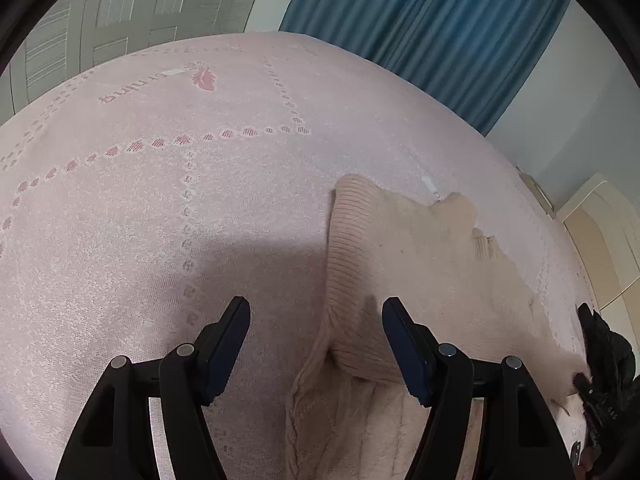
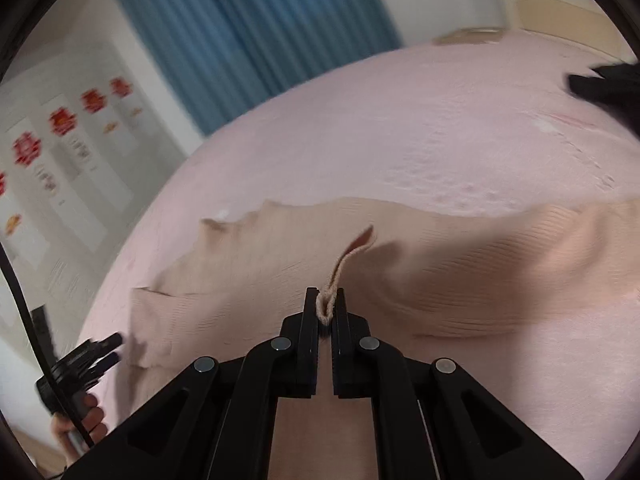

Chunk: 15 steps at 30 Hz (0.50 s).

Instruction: Fold small clothes

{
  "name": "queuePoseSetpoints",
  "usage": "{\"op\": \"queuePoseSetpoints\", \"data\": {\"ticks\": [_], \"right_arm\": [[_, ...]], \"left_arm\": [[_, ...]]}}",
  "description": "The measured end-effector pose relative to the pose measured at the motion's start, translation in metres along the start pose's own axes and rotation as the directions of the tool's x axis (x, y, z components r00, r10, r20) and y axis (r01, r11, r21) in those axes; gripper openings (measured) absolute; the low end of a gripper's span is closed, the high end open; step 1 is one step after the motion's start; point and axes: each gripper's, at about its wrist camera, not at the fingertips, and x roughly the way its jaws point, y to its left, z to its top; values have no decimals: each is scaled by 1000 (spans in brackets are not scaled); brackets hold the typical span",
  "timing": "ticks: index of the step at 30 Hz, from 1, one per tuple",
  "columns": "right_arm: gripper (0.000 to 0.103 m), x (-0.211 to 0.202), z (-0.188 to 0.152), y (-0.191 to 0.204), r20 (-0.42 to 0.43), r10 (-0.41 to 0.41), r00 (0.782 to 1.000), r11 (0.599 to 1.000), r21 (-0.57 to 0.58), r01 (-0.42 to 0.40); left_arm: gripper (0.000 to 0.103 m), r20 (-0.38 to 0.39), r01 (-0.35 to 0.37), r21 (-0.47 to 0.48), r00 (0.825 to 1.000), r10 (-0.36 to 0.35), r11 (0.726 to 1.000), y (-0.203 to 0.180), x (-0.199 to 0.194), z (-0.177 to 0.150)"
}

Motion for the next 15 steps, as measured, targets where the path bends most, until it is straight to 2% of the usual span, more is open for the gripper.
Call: {"op": "queuePoseSetpoints", "data": {"ticks": [3,5,7,8,9,11,13,15], "right_arm": [[5,22,-7,-11,-111,-42,993,999,20,45],[5,34,-14,-3,-151,-126,981,991,-65,118],[8,35,-17,5,-143,-170,975,980,-130,152],[8,35,-17,7,-140,-176,974,977,-142,156],[9,33,-16,8,-140,-177,974,977,-148,156],[13,27,-15,4,-147,-159,976,982,-128,140],[13,9,-6,-8,-128,-164,978,984,-92,153],[25,-14,3,-23,-64,-195,979,979,-68,191]], "left_arm": [[67,-9,-8,26,1000,8,1000,-13,5,-4],[67,-14,-19,46,1000,20,999,-23,8,-6],[67,-26,-81,75,996,83,994,-33,14,-9],[67,-42,-146,100,988,151,984,-38,22,-12],[67,-58,-178,119,981,185,977,-41,28,-14],[68,-23,-224,170,973,231,960,-51,30,-18],[68,-6,-238,211,970,244,948,-59,29,-19],[68,1,-222,237,974,228,946,-65,29,-21]]}}
